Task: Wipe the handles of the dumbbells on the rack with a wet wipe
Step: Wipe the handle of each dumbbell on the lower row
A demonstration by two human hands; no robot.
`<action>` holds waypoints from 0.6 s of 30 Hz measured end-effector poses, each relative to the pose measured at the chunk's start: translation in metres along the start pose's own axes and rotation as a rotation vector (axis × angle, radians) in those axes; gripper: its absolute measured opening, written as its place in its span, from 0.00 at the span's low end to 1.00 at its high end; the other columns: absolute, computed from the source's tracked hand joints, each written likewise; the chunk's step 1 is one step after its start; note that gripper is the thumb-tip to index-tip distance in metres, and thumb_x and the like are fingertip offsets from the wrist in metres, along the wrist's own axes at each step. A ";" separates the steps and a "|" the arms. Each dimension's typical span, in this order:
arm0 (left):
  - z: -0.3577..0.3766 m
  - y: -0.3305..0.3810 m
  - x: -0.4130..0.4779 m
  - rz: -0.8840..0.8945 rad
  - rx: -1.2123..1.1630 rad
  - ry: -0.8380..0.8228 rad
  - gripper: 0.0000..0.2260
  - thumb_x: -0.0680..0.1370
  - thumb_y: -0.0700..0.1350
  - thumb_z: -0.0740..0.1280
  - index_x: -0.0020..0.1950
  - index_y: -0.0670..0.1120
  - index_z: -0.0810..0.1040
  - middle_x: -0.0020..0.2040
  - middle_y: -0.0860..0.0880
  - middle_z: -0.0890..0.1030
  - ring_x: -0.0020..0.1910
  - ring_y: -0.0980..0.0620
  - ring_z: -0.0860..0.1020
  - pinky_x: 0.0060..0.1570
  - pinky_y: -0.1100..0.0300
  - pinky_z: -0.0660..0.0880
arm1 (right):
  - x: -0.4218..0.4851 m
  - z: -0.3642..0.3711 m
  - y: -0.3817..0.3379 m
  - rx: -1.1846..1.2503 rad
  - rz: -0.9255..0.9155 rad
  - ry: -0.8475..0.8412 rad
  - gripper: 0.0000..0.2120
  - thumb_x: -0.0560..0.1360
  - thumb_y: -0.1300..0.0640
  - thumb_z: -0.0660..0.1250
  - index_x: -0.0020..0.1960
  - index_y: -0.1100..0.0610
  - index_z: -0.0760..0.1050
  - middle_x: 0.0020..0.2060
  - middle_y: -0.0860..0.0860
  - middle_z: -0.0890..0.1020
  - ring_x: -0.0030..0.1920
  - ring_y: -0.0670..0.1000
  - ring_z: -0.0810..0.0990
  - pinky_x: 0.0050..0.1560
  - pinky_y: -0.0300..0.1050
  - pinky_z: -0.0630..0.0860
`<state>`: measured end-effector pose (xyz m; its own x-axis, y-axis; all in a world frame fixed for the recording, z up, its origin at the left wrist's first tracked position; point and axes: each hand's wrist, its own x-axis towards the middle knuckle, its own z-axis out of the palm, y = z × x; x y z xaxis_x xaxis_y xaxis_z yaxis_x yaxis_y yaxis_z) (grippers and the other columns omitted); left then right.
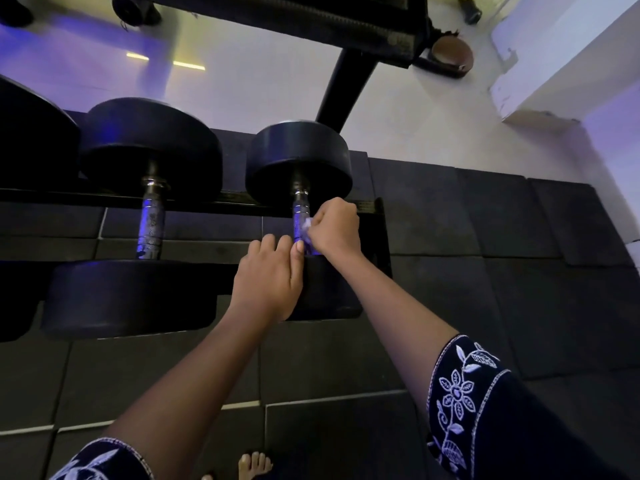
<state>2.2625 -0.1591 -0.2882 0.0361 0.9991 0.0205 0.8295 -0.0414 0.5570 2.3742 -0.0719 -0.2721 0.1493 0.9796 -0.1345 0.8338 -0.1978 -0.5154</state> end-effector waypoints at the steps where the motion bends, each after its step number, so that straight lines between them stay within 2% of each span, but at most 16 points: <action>1: 0.000 0.000 0.000 0.003 -0.002 0.001 0.25 0.80 0.58 0.38 0.48 0.46 0.70 0.44 0.48 0.70 0.43 0.47 0.69 0.43 0.52 0.69 | 0.000 -0.001 0.000 0.026 -0.036 -0.055 0.09 0.68 0.61 0.70 0.29 0.57 0.77 0.30 0.54 0.81 0.34 0.52 0.81 0.36 0.48 0.81; 3: 0.001 -0.001 0.000 0.011 -0.011 0.008 0.26 0.80 0.58 0.39 0.49 0.45 0.71 0.45 0.47 0.71 0.43 0.48 0.68 0.42 0.53 0.68 | -0.002 -0.005 -0.003 0.060 -0.106 -0.189 0.08 0.68 0.62 0.73 0.30 0.57 0.80 0.30 0.52 0.82 0.32 0.48 0.81 0.37 0.47 0.82; 4: 0.001 -0.001 0.000 0.013 -0.014 0.011 0.26 0.80 0.58 0.39 0.49 0.45 0.71 0.44 0.47 0.71 0.43 0.49 0.68 0.42 0.54 0.68 | -0.002 -0.005 -0.004 0.060 -0.106 -0.198 0.07 0.67 0.62 0.74 0.31 0.58 0.81 0.30 0.51 0.82 0.32 0.47 0.81 0.37 0.46 0.81; 8: 0.002 -0.001 0.000 0.009 -0.019 0.014 0.22 0.80 0.58 0.39 0.46 0.47 0.67 0.43 0.49 0.68 0.42 0.49 0.67 0.42 0.53 0.68 | -0.002 -0.003 0.000 0.051 0.025 -0.017 0.06 0.67 0.62 0.72 0.32 0.60 0.79 0.31 0.53 0.81 0.35 0.51 0.81 0.36 0.44 0.79; 11: 0.003 -0.002 0.000 0.019 -0.027 0.024 0.23 0.80 0.58 0.39 0.47 0.46 0.70 0.43 0.49 0.68 0.43 0.49 0.67 0.41 0.54 0.66 | -0.001 -0.006 -0.003 0.075 -0.111 -0.151 0.06 0.67 0.62 0.73 0.31 0.59 0.80 0.30 0.52 0.82 0.33 0.49 0.81 0.35 0.44 0.80; 13: 0.004 -0.004 0.000 0.027 -0.029 0.024 0.25 0.81 0.57 0.40 0.50 0.45 0.72 0.44 0.49 0.69 0.43 0.50 0.67 0.41 0.55 0.65 | -0.002 -0.007 -0.006 0.066 -0.140 -0.210 0.06 0.68 0.62 0.73 0.32 0.58 0.81 0.31 0.52 0.82 0.32 0.48 0.81 0.35 0.43 0.81; 18: 0.003 -0.003 0.001 0.027 -0.025 0.010 0.24 0.81 0.57 0.40 0.47 0.45 0.71 0.44 0.47 0.71 0.43 0.48 0.69 0.42 0.52 0.69 | 0.009 0.001 0.001 0.081 -0.083 -0.011 0.03 0.68 0.61 0.71 0.36 0.60 0.79 0.33 0.51 0.82 0.37 0.50 0.81 0.40 0.45 0.80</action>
<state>2.2614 -0.1582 -0.2924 0.0527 0.9976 0.0445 0.8141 -0.0687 0.5766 2.3761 -0.0632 -0.2744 0.0754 0.9924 -0.0976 0.7973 -0.1188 -0.5918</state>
